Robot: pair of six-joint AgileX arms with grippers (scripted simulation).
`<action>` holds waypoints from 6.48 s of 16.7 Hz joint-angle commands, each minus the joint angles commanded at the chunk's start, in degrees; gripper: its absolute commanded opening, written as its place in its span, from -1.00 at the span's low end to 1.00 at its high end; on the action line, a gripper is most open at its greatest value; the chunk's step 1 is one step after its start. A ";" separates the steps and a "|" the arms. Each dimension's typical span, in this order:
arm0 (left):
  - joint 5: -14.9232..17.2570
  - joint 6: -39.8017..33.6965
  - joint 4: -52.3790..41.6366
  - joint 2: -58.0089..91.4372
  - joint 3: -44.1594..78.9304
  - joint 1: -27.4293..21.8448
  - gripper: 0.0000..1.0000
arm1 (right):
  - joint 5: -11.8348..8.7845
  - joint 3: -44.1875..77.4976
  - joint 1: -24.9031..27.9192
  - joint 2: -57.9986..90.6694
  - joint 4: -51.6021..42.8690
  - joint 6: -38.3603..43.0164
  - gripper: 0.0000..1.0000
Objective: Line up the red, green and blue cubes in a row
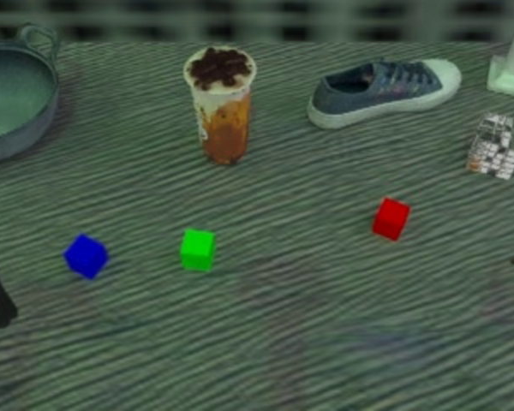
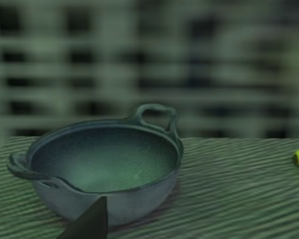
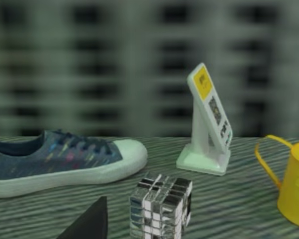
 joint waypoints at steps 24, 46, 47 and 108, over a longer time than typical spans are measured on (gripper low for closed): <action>0.00 0.00 0.00 0.00 0.00 0.00 1.00 | 0.11 86.62 18.56 109.36 -57.12 -32.32 1.00; 0.00 0.00 0.00 0.00 0.00 0.00 1.00 | 0.27 97.28 22.49 135.34 -51.63 -38.93 1.00; 0.00 0.00 0.00 0.00 0.00 0.00 1.00 | 0.28 96.71 22.51 135.82 -50.81 -38.93 1.00; 0.00 0.00 0.00 0.00 0.00 0.00 1.00 | -0.70 116.92 57.03 132.97 -72.58 -32.03 -1.00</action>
